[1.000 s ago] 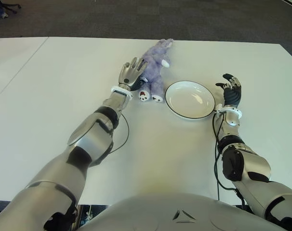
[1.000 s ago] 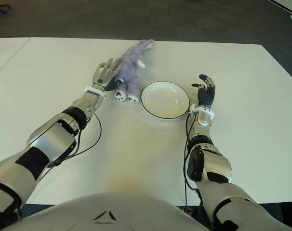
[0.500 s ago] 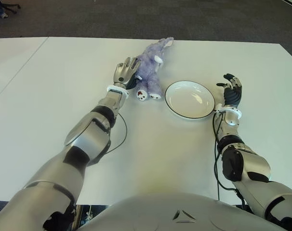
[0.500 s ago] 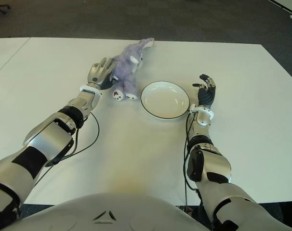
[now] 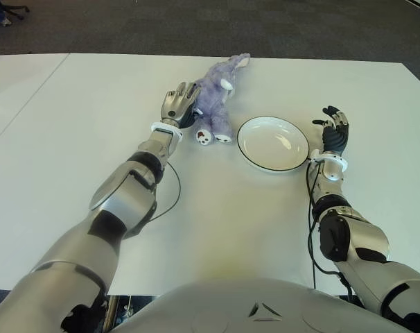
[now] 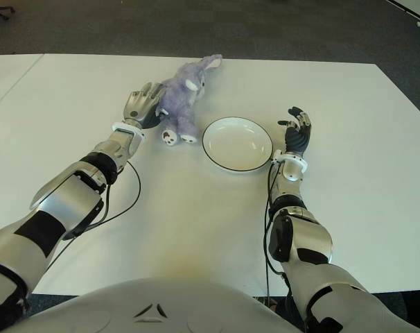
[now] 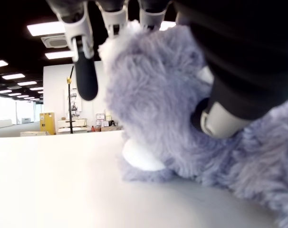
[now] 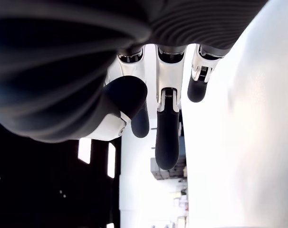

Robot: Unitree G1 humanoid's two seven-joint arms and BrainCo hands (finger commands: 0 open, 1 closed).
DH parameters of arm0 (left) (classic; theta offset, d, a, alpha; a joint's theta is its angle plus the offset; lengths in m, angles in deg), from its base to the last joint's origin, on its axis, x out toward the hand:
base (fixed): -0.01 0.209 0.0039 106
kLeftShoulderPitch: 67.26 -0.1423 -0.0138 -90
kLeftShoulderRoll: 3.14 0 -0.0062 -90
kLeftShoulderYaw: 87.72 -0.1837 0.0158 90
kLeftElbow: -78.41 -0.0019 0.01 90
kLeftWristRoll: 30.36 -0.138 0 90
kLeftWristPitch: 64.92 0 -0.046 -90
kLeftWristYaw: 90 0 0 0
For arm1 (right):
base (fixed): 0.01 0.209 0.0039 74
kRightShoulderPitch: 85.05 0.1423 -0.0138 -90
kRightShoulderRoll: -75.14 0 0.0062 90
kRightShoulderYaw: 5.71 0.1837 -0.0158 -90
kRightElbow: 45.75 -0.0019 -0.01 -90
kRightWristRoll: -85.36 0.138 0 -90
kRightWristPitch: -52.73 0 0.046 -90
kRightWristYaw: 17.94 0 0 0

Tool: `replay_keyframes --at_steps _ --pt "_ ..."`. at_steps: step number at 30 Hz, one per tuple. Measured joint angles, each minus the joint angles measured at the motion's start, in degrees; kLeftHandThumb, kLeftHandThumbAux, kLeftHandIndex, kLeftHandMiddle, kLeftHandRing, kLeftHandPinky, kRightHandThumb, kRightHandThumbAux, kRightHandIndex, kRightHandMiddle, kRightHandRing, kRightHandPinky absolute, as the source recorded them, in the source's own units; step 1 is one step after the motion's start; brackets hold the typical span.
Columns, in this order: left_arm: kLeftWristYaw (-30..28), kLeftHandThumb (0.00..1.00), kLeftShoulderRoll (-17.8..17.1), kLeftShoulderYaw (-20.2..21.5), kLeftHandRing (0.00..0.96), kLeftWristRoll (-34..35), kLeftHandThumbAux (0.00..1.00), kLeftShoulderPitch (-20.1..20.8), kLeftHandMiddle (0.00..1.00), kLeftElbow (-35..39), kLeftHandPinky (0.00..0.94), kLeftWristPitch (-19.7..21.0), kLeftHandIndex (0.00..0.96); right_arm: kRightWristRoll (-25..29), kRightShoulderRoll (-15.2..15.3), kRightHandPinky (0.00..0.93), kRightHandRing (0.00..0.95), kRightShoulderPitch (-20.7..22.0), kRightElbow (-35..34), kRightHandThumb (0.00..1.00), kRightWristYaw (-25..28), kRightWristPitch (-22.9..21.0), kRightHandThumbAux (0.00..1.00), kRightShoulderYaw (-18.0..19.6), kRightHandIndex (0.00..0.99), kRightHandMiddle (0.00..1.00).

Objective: Put the doll into the plate.

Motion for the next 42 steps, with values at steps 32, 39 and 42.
replay_keyframes --at_steps 32,39,42 --pt "4.4 0.849 -23.4 5.0 0.799 -7.9 0.669 -19.8 0.541 55.4 0.819 -3.1 0.394 0.2 -0.2 0.197 0.462 0.0 0.0 1.0 1.7 0.0 0.66 0.2 0.22 0.261" --pt "4.8 0.85 -25.1 7.6 0.802 -9.1 0.669 -22.9 0.538 62.0 0.819 -3.5 0.394 0.2 -0.2 0.208 0.462 0.1 0.0 1.0 1.9 0.0 0.661 0.4 0.222 0.264" --pt "4.9 0.85 -25.6 8.3 0.803 -9.7 0.669 -23.7 0.537 63.6 0.818 -3.8 0.394 0.2 -0.2 0.199 0.462 0.1 0.0 1.0 2.1 0.0 0.66 0.4 0.227 0.265"
